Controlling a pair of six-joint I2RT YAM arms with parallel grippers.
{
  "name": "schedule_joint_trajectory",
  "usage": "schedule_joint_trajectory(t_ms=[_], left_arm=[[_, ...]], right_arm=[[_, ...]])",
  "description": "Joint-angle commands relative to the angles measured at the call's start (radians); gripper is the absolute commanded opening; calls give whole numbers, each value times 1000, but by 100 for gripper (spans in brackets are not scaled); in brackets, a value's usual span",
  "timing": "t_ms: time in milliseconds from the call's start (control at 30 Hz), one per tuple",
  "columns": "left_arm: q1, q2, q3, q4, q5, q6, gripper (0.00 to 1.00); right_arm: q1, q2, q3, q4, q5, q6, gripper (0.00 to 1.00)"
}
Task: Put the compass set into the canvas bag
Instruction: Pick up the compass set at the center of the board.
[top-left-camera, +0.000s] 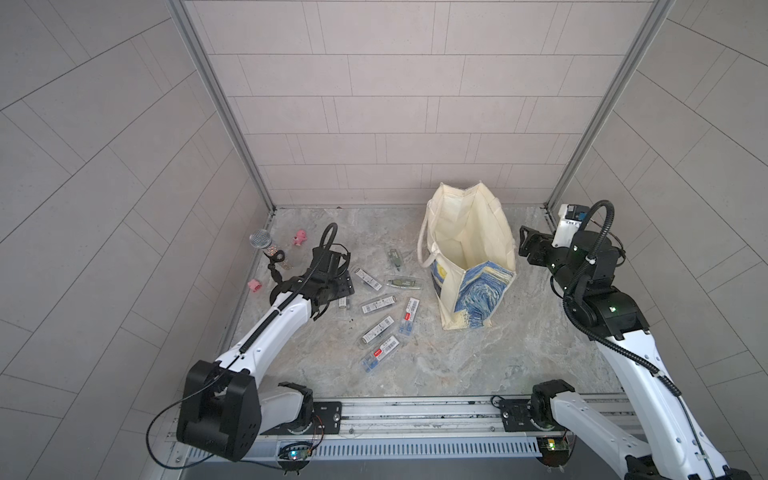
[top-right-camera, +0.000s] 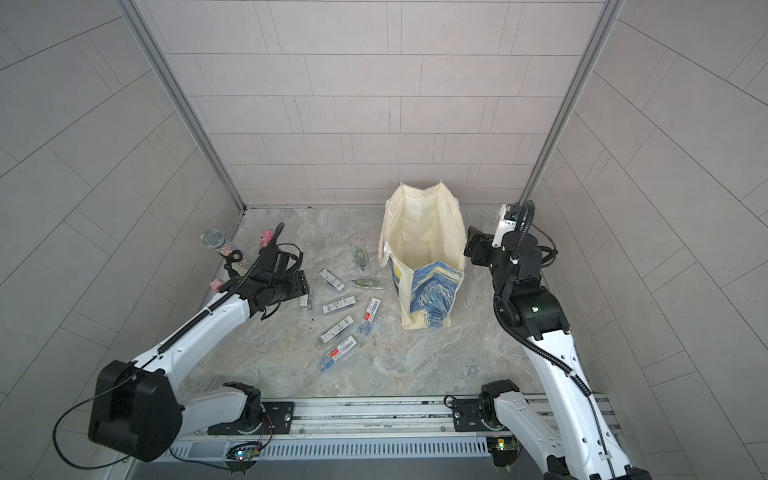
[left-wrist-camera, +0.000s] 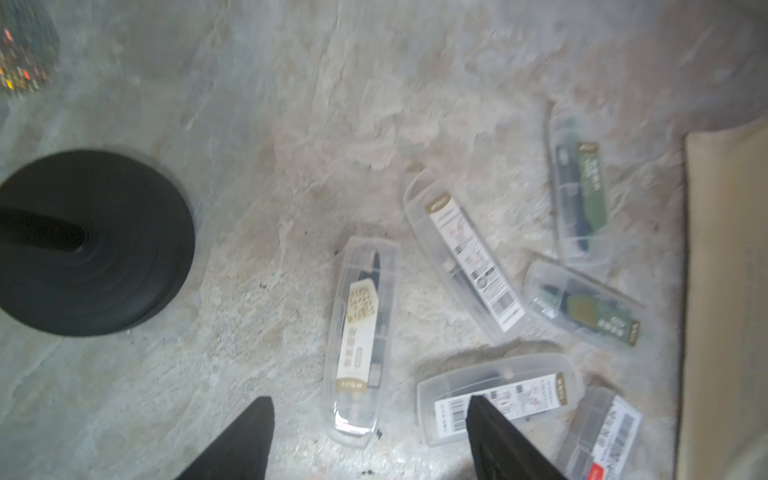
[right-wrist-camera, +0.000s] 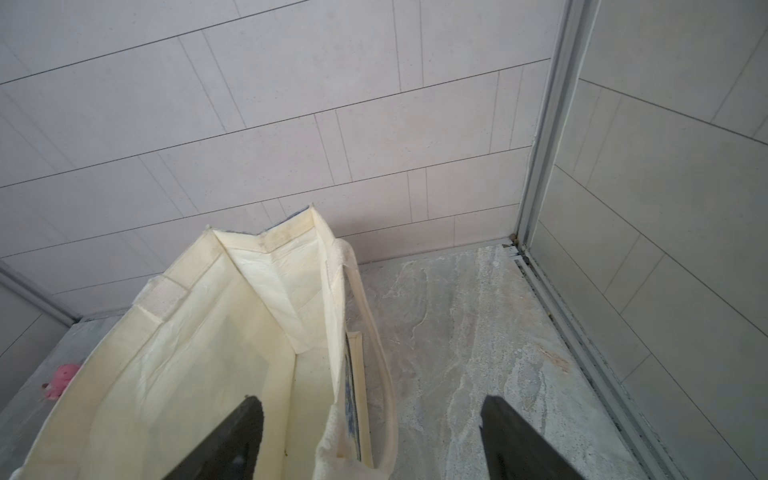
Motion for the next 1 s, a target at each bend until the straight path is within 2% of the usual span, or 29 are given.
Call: schedule_joint_trajectory(t_ms=[0, 100, 167, 267, 433, 533, 700, 967], left_arm=[[-8, 11, -52, -51, 8, 16, 80], [-21, 88, -19, -46, 37, 34, 82], [-46, 133, -7, -46, -15, 29, 99], [-52, 178, -20, -4, -30, 29, 100], [-57, 251, -41, 51, -44, 7, 90], [-65, 276, -51, 87, -55, -1, 88], [-67, 311, -51, 112, -72, -19, 80], [-73, 319, -60, 144, -85, -37, 61]], right_arm=[[15, 14, 38, -64, -22, -30, 84], [25, 26, 48, -63, -34, -35, 84], [35, 30, 44, -56, -35, -40, 84], [39, 31, 43, -58, -11, -62, 84], [39, 43, 51, -79, 4, -78, 85], [43, 51, 52, -81, -14, -75, 85], [52, 62, 69, -81, -20, -77, 85], [65, 71, 82, -76, -25, -75, 85]])
